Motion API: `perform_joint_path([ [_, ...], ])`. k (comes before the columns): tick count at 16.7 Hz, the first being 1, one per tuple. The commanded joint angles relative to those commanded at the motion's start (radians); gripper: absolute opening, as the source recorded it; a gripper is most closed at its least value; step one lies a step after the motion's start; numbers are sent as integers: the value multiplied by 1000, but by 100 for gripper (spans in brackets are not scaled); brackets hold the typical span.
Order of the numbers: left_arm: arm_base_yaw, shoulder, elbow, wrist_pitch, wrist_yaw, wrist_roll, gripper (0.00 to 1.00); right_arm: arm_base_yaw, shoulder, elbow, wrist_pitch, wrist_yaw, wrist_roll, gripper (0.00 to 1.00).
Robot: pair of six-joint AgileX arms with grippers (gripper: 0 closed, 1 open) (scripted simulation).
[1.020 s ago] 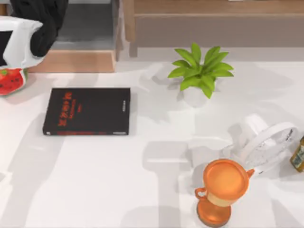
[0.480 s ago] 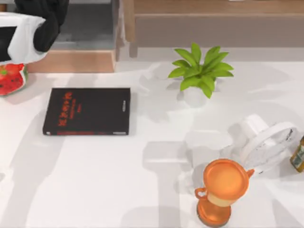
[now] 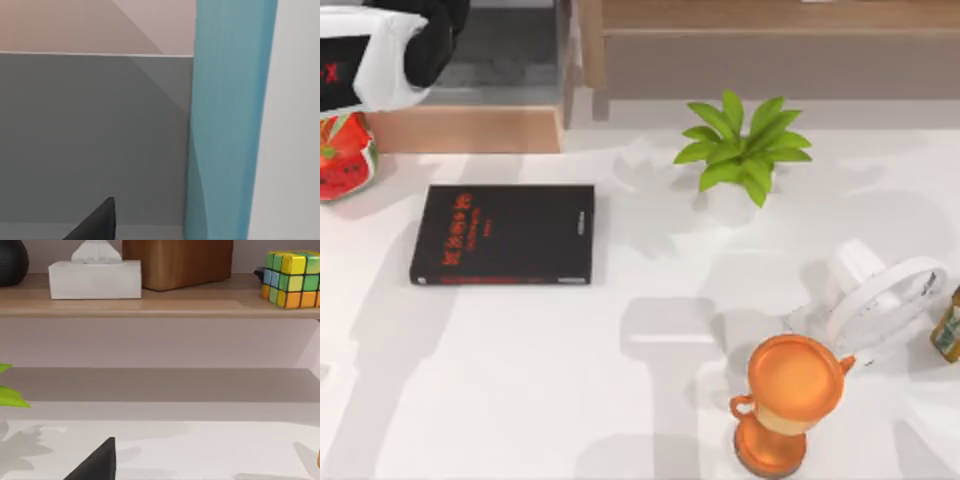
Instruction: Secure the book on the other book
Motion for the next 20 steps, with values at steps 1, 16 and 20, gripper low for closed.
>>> perform_joint_path([
  [1,0,0,0,0,0,0,100,0,0,0,0,0,0,100],
  [16,0,0,0,0,0,0,0,0,0,0,0,0,0,100],
  [20,0,0,0,0,0,0,0,0,0,0,0,0,0,100],
])
